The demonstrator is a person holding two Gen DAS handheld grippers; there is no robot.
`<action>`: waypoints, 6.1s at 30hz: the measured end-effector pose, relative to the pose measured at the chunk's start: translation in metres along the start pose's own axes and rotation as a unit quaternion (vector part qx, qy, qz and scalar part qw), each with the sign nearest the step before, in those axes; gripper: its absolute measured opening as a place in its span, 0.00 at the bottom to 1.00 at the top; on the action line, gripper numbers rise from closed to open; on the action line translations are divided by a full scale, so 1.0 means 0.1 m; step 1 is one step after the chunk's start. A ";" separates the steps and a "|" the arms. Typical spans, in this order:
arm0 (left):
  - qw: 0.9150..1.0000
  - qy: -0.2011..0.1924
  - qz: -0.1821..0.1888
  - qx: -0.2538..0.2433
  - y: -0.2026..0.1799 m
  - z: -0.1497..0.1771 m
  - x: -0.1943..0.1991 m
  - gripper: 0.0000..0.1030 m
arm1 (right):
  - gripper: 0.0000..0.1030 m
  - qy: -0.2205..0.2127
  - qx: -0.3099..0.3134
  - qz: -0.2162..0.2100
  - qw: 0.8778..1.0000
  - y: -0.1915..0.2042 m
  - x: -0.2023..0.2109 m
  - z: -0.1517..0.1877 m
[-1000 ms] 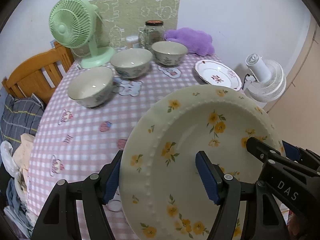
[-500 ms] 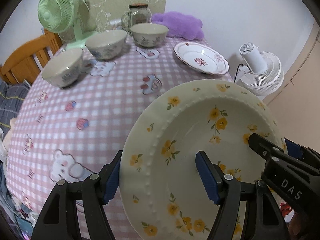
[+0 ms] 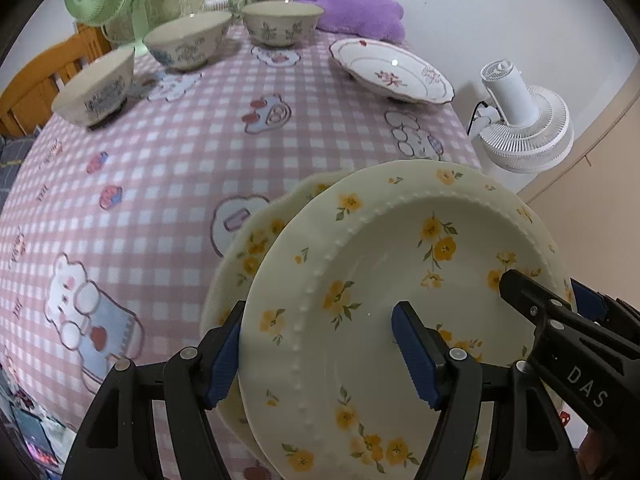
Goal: Organize plates and bowls
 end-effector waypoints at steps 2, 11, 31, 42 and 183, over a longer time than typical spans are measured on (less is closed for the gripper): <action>1.000 0.003 -0.001 0.003 -0.01 0.01 -0.04 0.70 | 0.62 0.004 0.005 0.002 1.000 -0.02 -0.04 0.01; 1.000 0.005 -0.010 -0.008 -0.11 0.02 -0.12 0.71 | 0.62 0.014 0.008 0.003 1.000 -0.10 -0.15 0.02; 0.998 0.004 -0.047 -0.042 -0.17 0.01 -0.17 0.79 | 0.62 0.023 0.006 -0.001 1.000 -0.14 -0.21 0.06; 0.996 0.003 -0.069 -0.058 -0.14 0.01 -0.16 0.84 | 0.37 0.012 0.013 0.000 1.000 -0.22 -0.11 0.07; 0.995 -0.033 -0.097 -0.003 0.75 -1.99 -0.95 0.53 | 0.46 -0.001 0.059 -0.109 0.992 0.85 -1.32 -2.01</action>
Point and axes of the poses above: each gripper's, at about its wrist camera, not at the fingertips, and x roughly against the way its jaws point, y to its left, z to its underside, the point moved 9 cm from there along -x, roughly the way its jaws point, and after that the axes turned 7 degrees about -x, right-handed, at the moved point
